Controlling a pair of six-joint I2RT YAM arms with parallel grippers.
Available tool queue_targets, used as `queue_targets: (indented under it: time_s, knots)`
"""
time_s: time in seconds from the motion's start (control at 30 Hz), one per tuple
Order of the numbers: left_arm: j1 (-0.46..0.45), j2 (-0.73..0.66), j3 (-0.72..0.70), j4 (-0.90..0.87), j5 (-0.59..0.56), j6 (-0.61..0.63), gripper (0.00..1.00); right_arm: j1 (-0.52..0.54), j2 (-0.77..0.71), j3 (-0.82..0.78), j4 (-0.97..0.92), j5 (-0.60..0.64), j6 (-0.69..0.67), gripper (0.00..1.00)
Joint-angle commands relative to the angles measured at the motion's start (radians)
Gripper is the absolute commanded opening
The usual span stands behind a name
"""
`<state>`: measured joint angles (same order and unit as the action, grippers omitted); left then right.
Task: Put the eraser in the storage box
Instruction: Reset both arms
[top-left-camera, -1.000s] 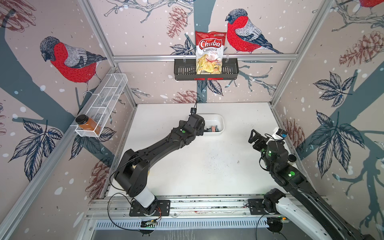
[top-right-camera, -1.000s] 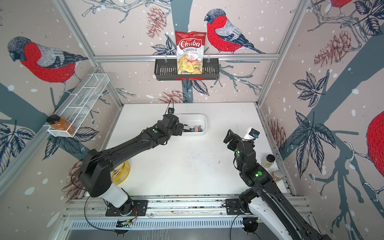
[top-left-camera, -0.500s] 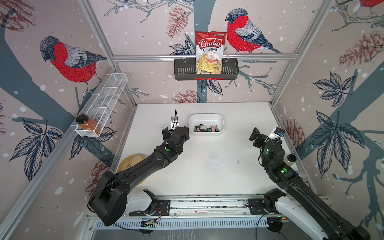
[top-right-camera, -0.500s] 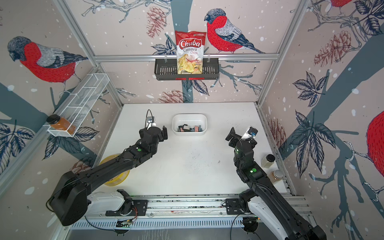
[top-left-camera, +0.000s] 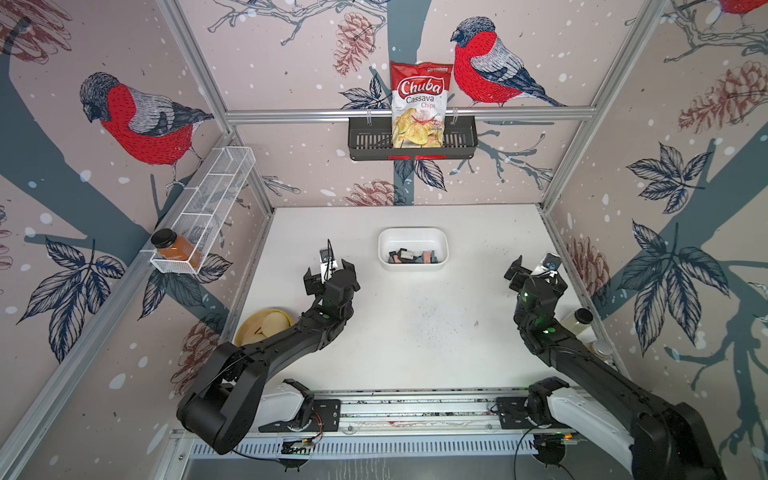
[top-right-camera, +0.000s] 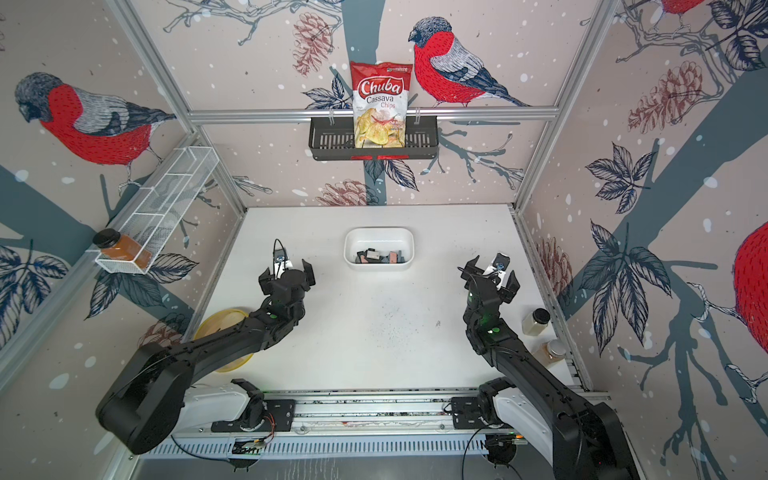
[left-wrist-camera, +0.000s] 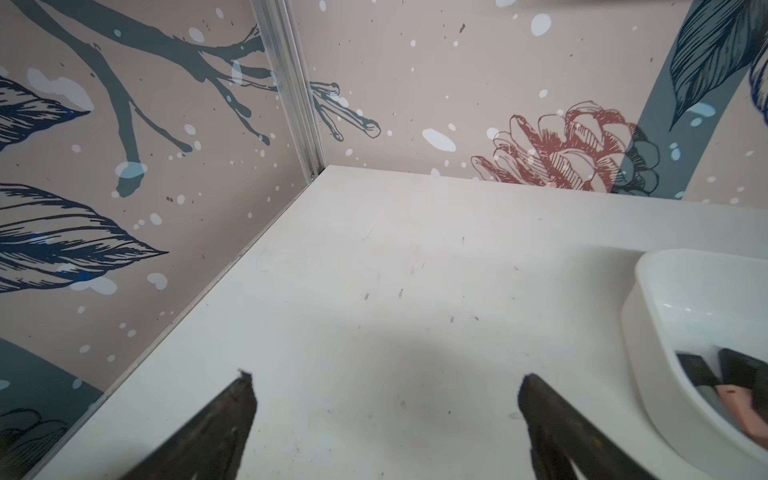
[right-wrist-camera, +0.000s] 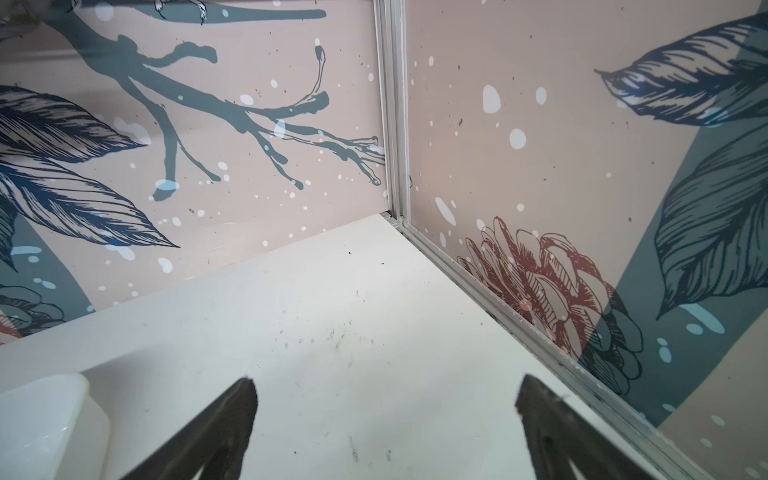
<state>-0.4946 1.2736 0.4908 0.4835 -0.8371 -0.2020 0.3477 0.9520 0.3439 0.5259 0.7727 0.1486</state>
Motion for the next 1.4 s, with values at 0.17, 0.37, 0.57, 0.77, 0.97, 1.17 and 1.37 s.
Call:
queue_targets:
  time_s: [0.17, 0.37, 0.57, 0.77, 0.97, 1.17, 1.37]
  knots:
    - [0.087, 0.000, -0.051, 0.202, 0.056, 0.075, 0.99, -0.099, 0.140, -0.093, 0.297, -0.217, -0.060, 1.00]
    - [0.157, -0.018, -0.110, 0.323, 0.104, 0.148, 0.98, -0.118, 0.333, -0.080, 0.406, -0.231, -0.098, 1.00]
    - [0.231, 0.027, -0.156, 0.457, 0.145, 0.141, 0.98, -0.150, 0.429, -0.148, 0.676, -0.242, -0.157, 1.00]
    - [0.273, 0.067, -0.169, 0.503, 0.170, 0.194, 0.99, -0.169, 0.528, -0.189, 0.879, -0.306, -0.177, 1.00]
    - [0.295, 0.134, -0.247, 0.723, 0.226, 0.247, 0.98, -0.269, 0.543, -0.185, 0.828, -0.500, -0.101, 1.00]
    - [0.302, 0.229, -0.258, 0.817, 0.247, 0.255, 0.98, -0.270, 0.577, -0.171, 0.845, -0.537, -0.120, 1.00]
    - [0.378, 0.263, -0.295, 0.863, 0.418, 0.200, 0.99, -0.280, 0.592, -0.171, 0.867, -0.553, -0.116, 1.00]
